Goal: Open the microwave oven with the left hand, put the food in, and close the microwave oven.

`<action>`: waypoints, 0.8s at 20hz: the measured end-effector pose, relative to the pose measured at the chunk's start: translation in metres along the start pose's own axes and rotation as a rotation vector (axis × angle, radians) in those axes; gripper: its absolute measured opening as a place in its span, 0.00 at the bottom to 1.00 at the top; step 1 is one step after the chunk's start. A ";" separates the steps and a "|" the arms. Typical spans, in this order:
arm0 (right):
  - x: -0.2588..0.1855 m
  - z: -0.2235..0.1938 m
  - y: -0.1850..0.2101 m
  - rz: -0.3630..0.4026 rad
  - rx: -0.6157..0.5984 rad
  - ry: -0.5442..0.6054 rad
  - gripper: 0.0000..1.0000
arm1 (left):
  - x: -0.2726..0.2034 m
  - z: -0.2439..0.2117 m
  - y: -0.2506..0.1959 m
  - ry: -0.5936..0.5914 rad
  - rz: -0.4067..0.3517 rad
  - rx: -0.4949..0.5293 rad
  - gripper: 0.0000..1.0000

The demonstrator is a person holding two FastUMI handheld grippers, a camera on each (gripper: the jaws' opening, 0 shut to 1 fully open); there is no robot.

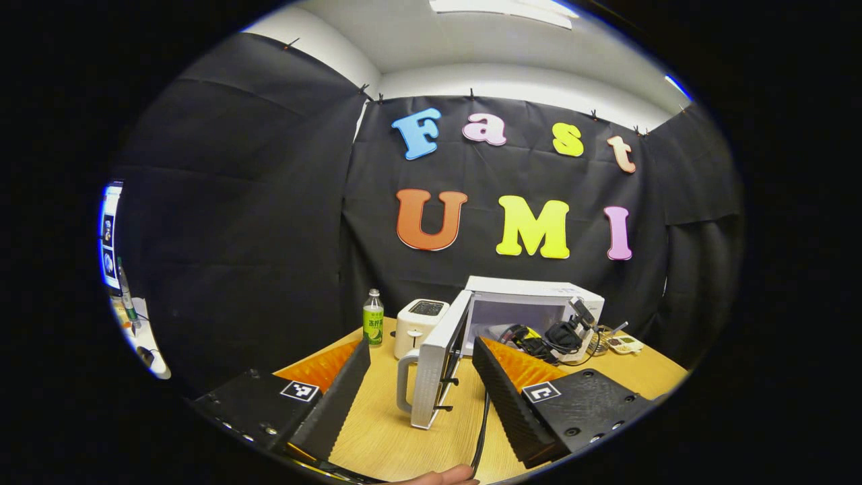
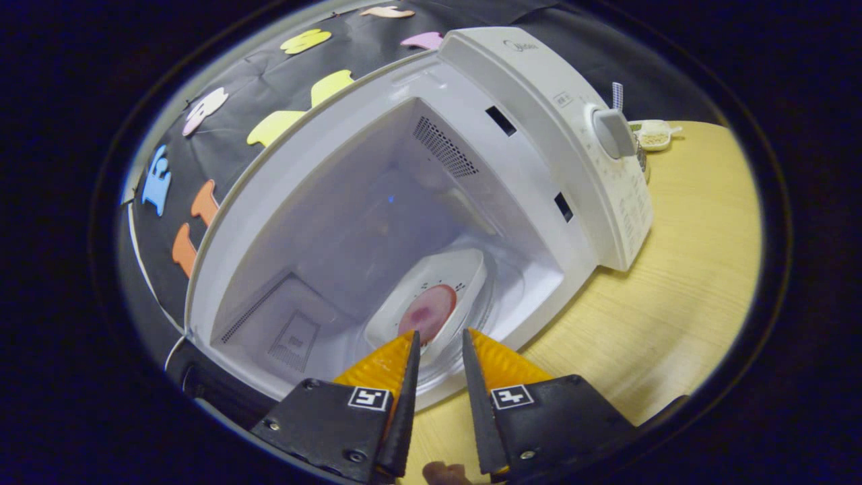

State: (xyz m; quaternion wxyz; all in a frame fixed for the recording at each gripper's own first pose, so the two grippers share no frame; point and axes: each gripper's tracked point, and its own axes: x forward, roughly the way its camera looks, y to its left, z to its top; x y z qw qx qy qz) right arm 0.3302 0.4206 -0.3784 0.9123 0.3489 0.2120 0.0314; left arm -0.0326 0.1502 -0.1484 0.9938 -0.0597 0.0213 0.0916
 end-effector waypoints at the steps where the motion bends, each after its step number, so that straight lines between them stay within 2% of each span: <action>1: -0.008 -0.001 0.000 0.016 -0.021 0.012 0.63 | -0.001 -0.001 0.004 0.000 0.005 -0.003 0.93; 3: -0.030 0.000 -0.003 0.043 -0.065 0.032 0.96 | -0.002 -0.002 0.011 0.007 0.011 -0.010 0.94; 4: -0.040 0.003 -0.003 0.066 -0.085 0.043 0.99 | -0.002 -0.003 0.015 0.012 0.009 -0.011 0.93; 5: -0.053 0.006 -0.005 0.081 -0.107 0.052 0.88 | -0.003 -0.004 0.019 0.016 0.012 -0.012 0.94; 6: -0.067 0.010 -0.008 0.102 -0.134 0.059 0.99 | -0.002 -0.005 0.023 0.019 0.014 -0.013 0.94; 7: -0.080 0.015 -0.009 0.121 -0.167 0.054 0.89 | -0.002 -0.006 0.027 0.021 0.015 -0.010 0.94; 8: -0.096 0.023 -0.010 0.140 -0.206 0.047 1.00 | -0.004 -0.006 0.033 0.024 0.023 -0.007 0.94; 10: -0.126 0.037 -0.017 0.153 -0.301 0.070 1.00 | 0.000 -0.010 0.042 0.039 0.038 0.006 0.93; 11: -0.142 0.049 -0.016 0.173 -0.338 0.072 0.89 | 0.001 -0.012 0.047 0.044 0.049 0.019 0.94; 13: -0.175 0.079 -0.017 0.198 -0.414 0.045 0.89 | 0.005 -0.012 0.058 0.034 0.079 0.059 0.92; 14: -0.193 0.096 -0.016 0.210 -0.447 0.023 0.90 | 0.009 -0.013 0.062 0.032 0.091 0.074 0.78; 15: -0.210 0.112 -0.015 0.231 -0.467 0.004 0.90 | 0.012 -0.016 0.063 0.035 0.090 0.083 0.92; 16: -0.227 0.124 -0.015 0.250 -0.474 -0.011 1.00 | 0.017 -0.019 0.059 0.038 0.070 0.086 0.88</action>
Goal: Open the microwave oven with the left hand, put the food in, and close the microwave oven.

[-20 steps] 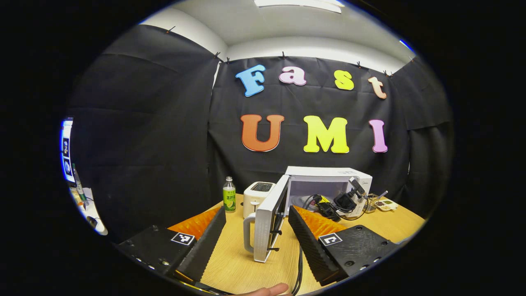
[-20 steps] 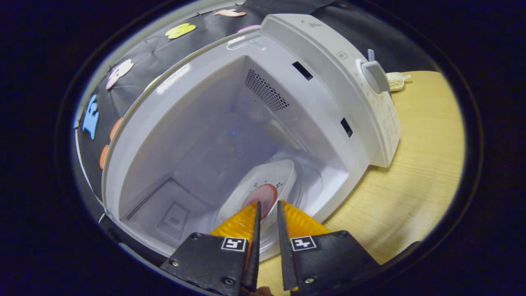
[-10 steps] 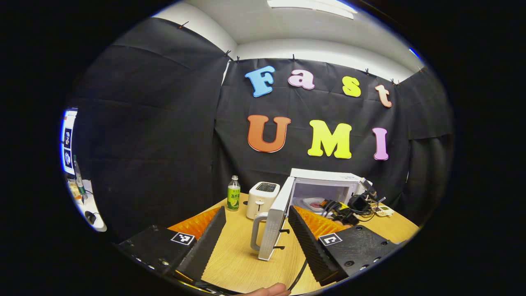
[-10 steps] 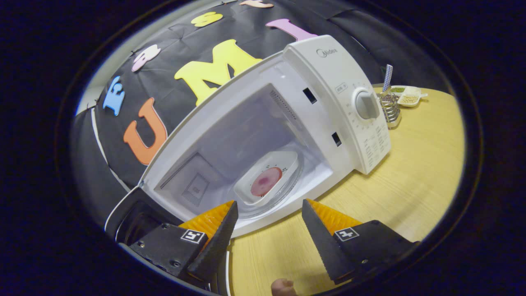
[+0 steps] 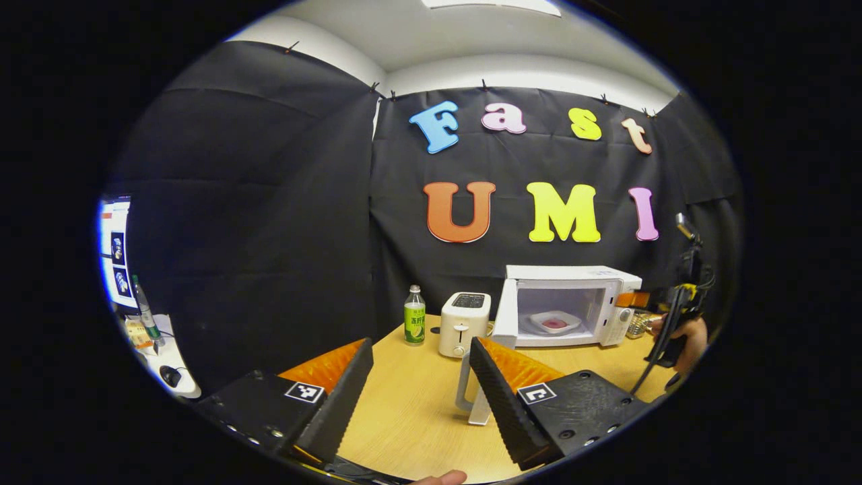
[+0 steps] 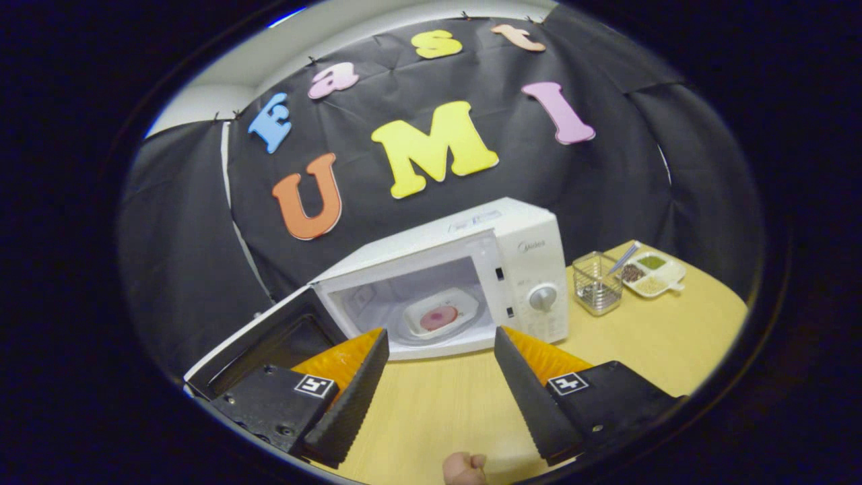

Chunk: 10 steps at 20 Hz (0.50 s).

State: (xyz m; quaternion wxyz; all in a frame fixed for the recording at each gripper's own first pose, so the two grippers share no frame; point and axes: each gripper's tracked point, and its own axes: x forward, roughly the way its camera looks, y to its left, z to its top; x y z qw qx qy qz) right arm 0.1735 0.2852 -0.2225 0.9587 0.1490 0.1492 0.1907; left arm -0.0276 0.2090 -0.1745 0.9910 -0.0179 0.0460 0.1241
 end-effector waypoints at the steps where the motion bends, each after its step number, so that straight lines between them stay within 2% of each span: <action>1: -0.016 0.011 -0.002 0.012 -0.006 -0.018 0.90 | 0.004 -0.004 -0.005 0.007 -0.025 0.003 0.72; 2: -0.032 0.023 -0.008 0.014 -0.014 -0.031 0.89 | 0.009 -0.009 -0.005 0.021 -0.034 0.004 0.54; 3: -0.048 0.033 -0.014 0.017 -0.027 -0.040 0.89 | 0.015 -0.014 -0.003 0.034 -0.034 -0.001 0.44; 4: -0.060 0.041 -0.020 0.017 -0.043 -0.049 1.00 | 0.017 -0.018 -0.002 0.047 -0.035 -0.002 0.31; 5: -0.071 0.051 -0.026 0.019 -0.066 -0.065 1.00 | 0.023 -0.020 0.000 0.046 -0.026 -0.003 0.36; 6: -0.083 0.057 -0.035 0.011 -0.091 -0.076 1.00 | 0.028 -0.023 0.001 0.048 -0.026 0.006 0.17; 7: -0.094 0.065 -0.043 0.001 -0.115 -0.095 1.00 | 0.031 -0.024 0.001 0.029 -0.026 0.029 0.14; 8: -0.105 0.070 -0.048 -0.001 -0.139 -0.107 1.00 | 0.043 -0.023 0.006 0.030 0.017 0.044 0.07; 9: -0.117 0.073 -0.052 -0.006 -0.161 -0.115 1.00 | 0.050 -0.034 0.008 0.043 0.001 0.036 0.00; 10: -0.125 0.075 -0.058 -0.009 -0.181 -0.116 0.90 | 0.052 -0.041 0.005 0.059 -0.017 0.027 0.00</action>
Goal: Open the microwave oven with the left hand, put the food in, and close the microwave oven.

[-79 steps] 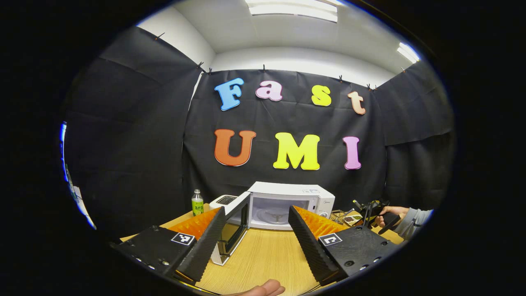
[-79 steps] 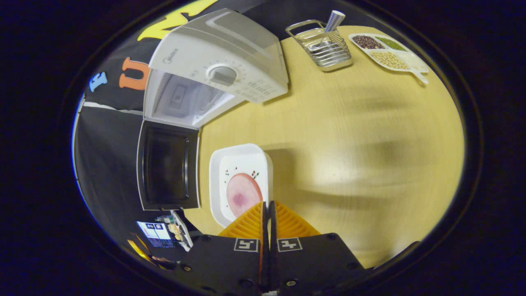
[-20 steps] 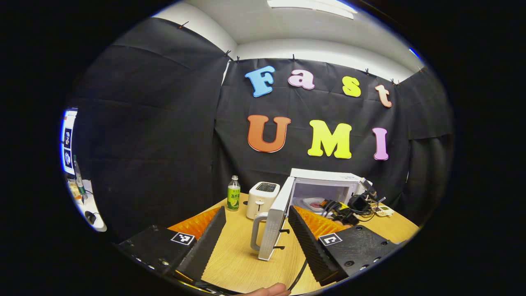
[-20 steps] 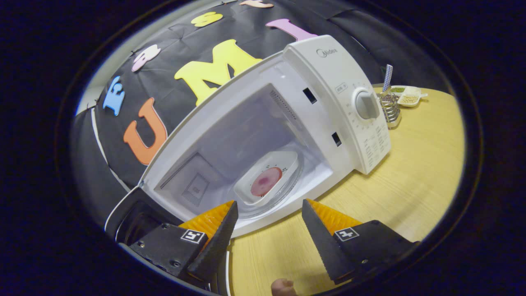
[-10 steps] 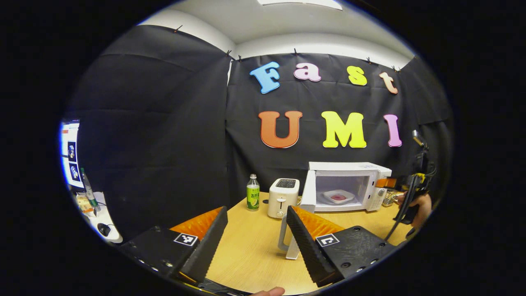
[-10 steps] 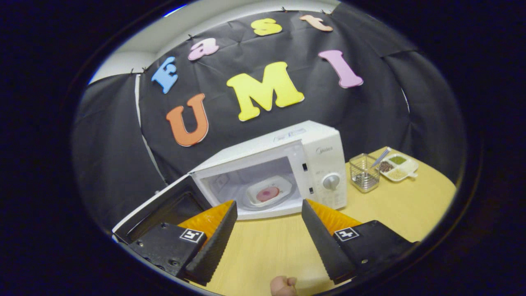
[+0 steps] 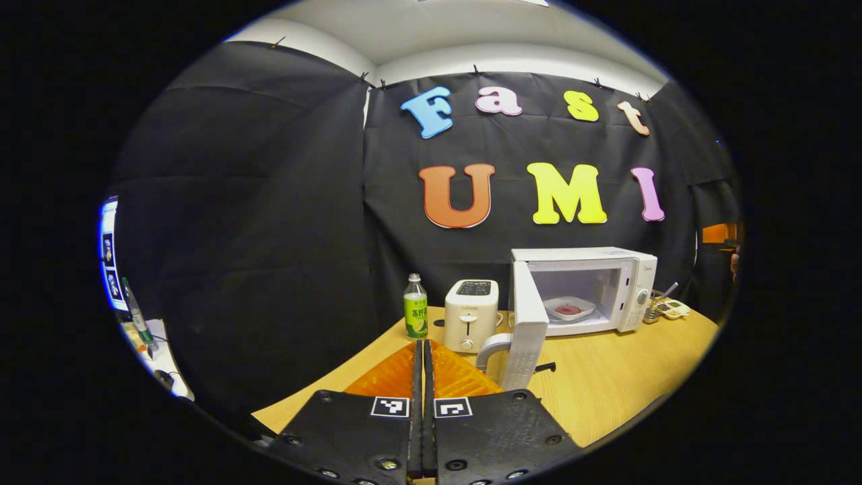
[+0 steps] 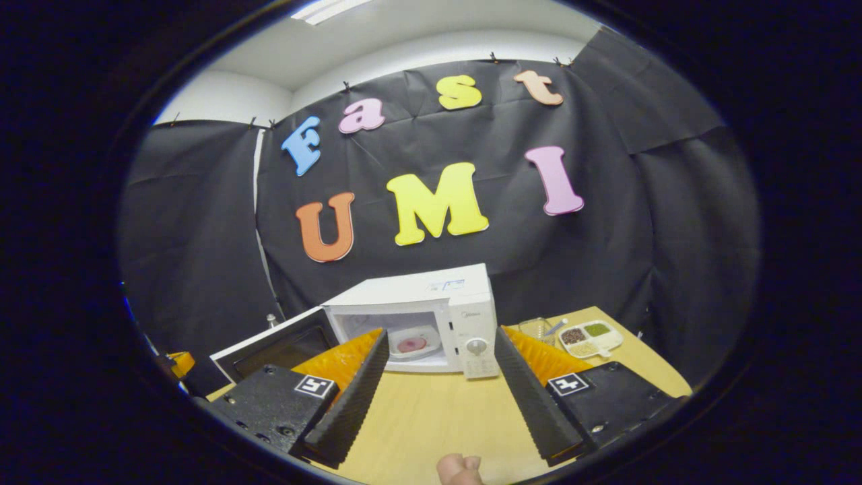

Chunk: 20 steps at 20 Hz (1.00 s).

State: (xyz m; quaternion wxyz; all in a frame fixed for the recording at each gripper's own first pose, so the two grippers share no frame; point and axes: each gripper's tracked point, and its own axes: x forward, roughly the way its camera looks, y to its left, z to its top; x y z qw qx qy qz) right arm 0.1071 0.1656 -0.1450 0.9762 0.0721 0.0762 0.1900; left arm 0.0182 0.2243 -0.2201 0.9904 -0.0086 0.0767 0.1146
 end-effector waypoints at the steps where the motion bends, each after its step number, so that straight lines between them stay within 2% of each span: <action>1: -0.010 0.002 -0.005 0.000 -0.016 -0.003 0.89 | 0.003 -0.005 0.002 0.001 0.005 -0.010 0.00; 2: -0.020 0.004 -0.009 -0.002 -0.026 -0.006 1.00 | 0.009 -0.012 0.001 0.017 -0.003 -0.023 0.00; 3: -0.029 0.007 -0.012 -0.005 -0.030 -0.011 0.90 | 0.015 -0.018 0.001 0.028 -0.005 -0.032 0.00; 4: -0.038 0.008 -0.017 -0.008 -0.033 -0.017 1.00 | 0.020 -0.023 0.001 0.032 -0.014 -0.043 0.00; 6: -0.055 0.013 -0.026 -0.028 -0.040 -0.028 1.00 | 0.033 -0.032 -0.003 0.043 -0.037 -0.059 0.00; 7: -0.064 0.016 -0.029 -0.039 -0.048 -0.036 0.90 | 0.041 -0.038 -0.006 0.052 -0.047 -0.062 0.00; 8: -0.072 0.017 -0.035 -0.050 -0.057 -0.039 1.00 | 0.047 -0.042 -0.008 0.060 -0.058 -0.068 0.00; 13: -0.126 0.038 -0.053 -0.124 -0.072 -0.078 1.00 | 0.061 -0.051 -0.030 0.063 -0.135 -0.085 0.00; 15: -0.149 0.048 -0.057 -0.151 -0.075 -0.111 1.00 | 0.066 -0.049 -0.034 0.047 -0.137 -0.058 0.00; 16: -0.156 0.050 -0.055 -0.152 -0.085 -0.118 0.90 | 0.065 -0.047 -0.039 0.045 -0.140 -0.051 0.00; 17: -0.163 0.051 -0.051 -0.140 -0.098 -0.120 0.90 | 0.064 -0.043 -0.045 0.031 -0.155 -0.050 0.10; 18: -0.169 0.052 -0.048 -0.129 -0.112 -0.124 0.90 | 0.061 -0.040 -0.051 0.018 -0.172 -0.056 0.00; 20: -0.185 0.056 -0.041 -0.108 -0.129 -0.146 0.90 | 0.060 -0.039 -0.068 0.012 -0.200 -0.066 0.00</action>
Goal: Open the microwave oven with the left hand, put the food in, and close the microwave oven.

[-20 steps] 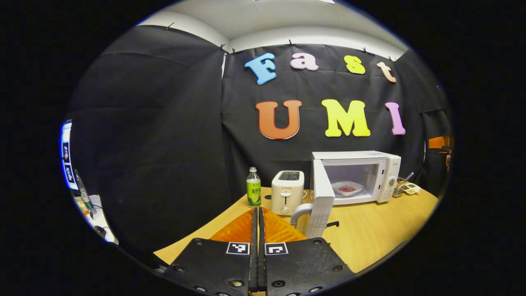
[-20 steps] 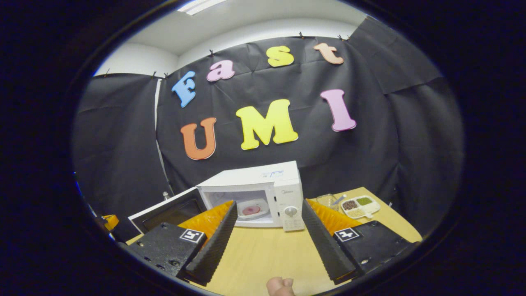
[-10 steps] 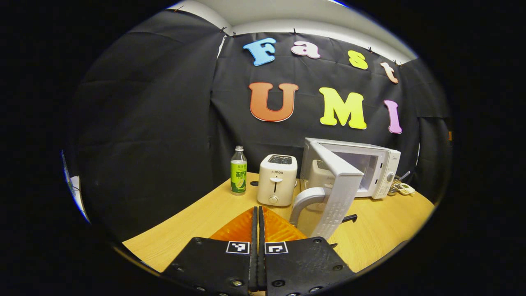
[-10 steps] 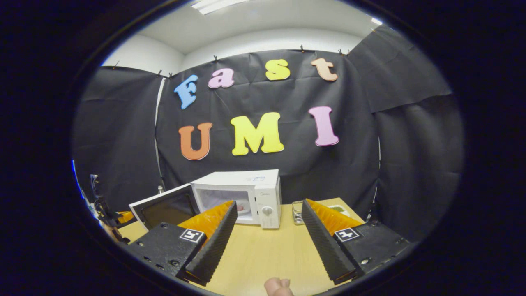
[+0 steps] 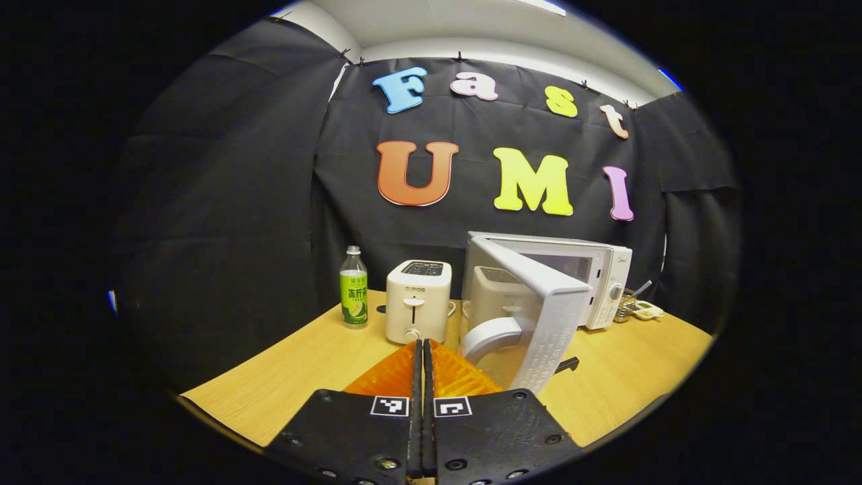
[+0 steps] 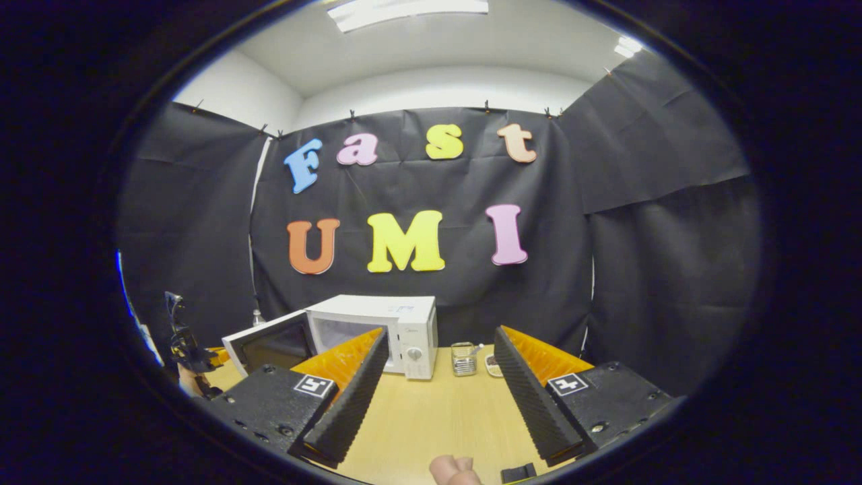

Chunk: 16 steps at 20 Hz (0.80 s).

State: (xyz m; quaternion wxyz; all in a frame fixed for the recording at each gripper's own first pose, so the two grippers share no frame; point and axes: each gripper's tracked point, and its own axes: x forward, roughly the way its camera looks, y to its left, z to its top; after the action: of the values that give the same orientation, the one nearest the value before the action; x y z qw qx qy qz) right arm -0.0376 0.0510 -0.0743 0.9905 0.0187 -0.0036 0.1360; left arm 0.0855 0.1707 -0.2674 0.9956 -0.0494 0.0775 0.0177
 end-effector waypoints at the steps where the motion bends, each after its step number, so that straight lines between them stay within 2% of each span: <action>1: -0.008 0.000 0.002 0.012 -0.014 -0.002 1.00 | 0.000 -0.001 -0.010 -0.003 -0.017 0.001 0.00; 2: -0.015 0.001 0.004 0.017 -0.016 -0.009 1.00 | -0.001 -0.003 -0.020 0.000 -0.035 0.006 0.00; 3: -0.022 0.004 0.003 0.016 -0.015 -0.018 0.91 | -0.002 -0.005 -0.030 -0.004 -0.047 0.015 0.00; 4: -0.028 0.007 0.003 0.015 -0.013 -0.029 1.00 | 0.000 -0.006 -0.040 -0.004 -0.061 0.022 0.00; 5: -0.034 0.007 0.002 0.017 -0.013 -0.031 1.00 | 0.001 -0.009 -0.049 0.001 -0.075 0.029 0.00; 6: -0.039 0.008 0.001 0.018 -0.007 -0.032 0.90 | 0.004 -0.013 -0.057 0.003 -0.082 0.036 0.00; 7: -0.044 0.009 0.000 0.020 -0.002 -0.034 0.91 | 0.005 -0.015 -0.066 0.005 -0.095 0.035 0.00; 8: -0.049 0.011 -0.002 0.018 -0.003 -0.035 1.00 | 0.005 -0.016 -0.075 0.002 -0.111 0.028 0.00; 9: -0.054 0.012 -0.007 0.009 -0.008 -0.038 0.91 | 0.006 -0.019 -0.085 0.008 -0.134 0.020 0.00; 10: -0.058 0.014 -0.010 -0.001 -0.018 -0.041 1.00 | 0.007 -0.022 -0.095 0.010 -0.155 0.014 0.00; 11: -0.063 0.017 -0.013 -0.008 -0.021 -0.054 1.00 | 0.009 -0.021 -0.103 0.006 -0.170 0.012 0.00; 12: -0.069 0.023 -0.015 -0.014 -0.017 -0.072 0.91 | 0.012 -0.022 -0.110 0.004 -0.182 0.014 0.00; 13: -0.073 0.025 -0.019 -0.024 -0.015 -0.085 1.00 | 0.015 -0.023 -0.116 0.005 -0.188 0.019 0.00; 16: -0.080 0.024 -0.027 -0.047 -0.025 -0.101 1.00 | 0.026 -0.029 -0.137 0.015 -0.211 0.031 0.00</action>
State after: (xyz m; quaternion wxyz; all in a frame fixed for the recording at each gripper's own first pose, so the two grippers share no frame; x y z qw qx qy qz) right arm -0.1074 0.0025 -0.0523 0.9922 0.0132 -0.0546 0.1116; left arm 0.1128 0.0326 -0.2869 0.9920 -0.0421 0.0797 -0.0888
